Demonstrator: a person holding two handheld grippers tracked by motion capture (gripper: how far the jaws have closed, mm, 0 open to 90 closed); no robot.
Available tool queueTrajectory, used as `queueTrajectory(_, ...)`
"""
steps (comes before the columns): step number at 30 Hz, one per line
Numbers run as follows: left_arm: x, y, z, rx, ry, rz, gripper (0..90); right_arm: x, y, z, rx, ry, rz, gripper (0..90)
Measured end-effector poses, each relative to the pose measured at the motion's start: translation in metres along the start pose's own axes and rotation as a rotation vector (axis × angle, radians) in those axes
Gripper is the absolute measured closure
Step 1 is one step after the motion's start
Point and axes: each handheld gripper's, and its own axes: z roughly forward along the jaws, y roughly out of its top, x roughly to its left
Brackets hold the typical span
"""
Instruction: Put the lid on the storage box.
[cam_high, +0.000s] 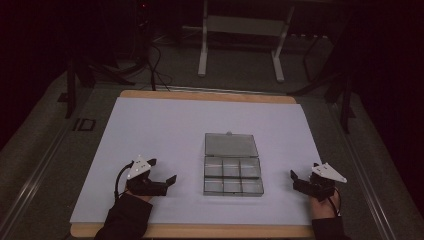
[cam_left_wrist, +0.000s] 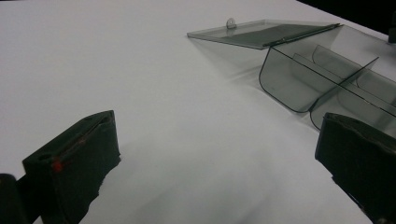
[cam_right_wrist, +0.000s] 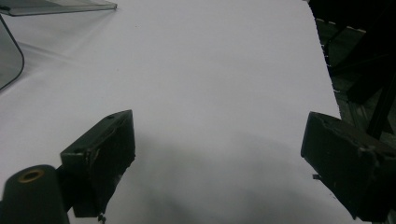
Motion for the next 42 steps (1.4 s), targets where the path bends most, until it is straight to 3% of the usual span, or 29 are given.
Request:
queueTrajectory(14,-0.006,0.002,0.005,0.059,-0.012,0.063,1.2,0.004,0.000,0.001,0.015,-0.001,-0.035,9.9)
queueTrajectory(20,-0.009,0.005,0.009,0.127,-0.055,0.086,2.9,0.004,0.001,0.002,0.015,0.000,-0.040,9.9)
queueTrajectory(22,-0.011,0.006,0.011,0.164,-0.078,0.079,2.8,0.004,0.001,0.002,0.017,-0.001,-0.045,10.0)
queueTrajectory(24,-0.014,0.008,0.012,0.188,-0.109,0.046,2.8,0.004,0.001,0.002,0.018,0.000,-0.046,10.0)
queueTrajectory(25,-0.016,0.011,0.012,0.193,-0.135,0.033,2.9,0.004,0.001,0.002,0.018,0.000,-0.047,10.0)
queueTrajectory(27,-0.019,0.015,0.013,0.213,-0.144,0.022,2.9,0.004,0.001,0.002,0.018,0.000,-0.043,10.0)
queueTrajectory(31,-0.026,0.027,0.013,0.231,-0.174,0.033,2.9,0.004,0.001,0.002,0.019,0.001,-0.046,10.0)
queueTrajectory(39,-0.034,0.056,0.014,0.228,-0.199,0.055,2.9,0.004,0.001,0.002,0.020,0.000,-0.044,10.0)
queueTrajectory(42,-0.037,0.065,0.015,0.228,-0.189,0.064,2.9,0.004,0.001,0.002,0.017,-0.001,-0.044,10.0)
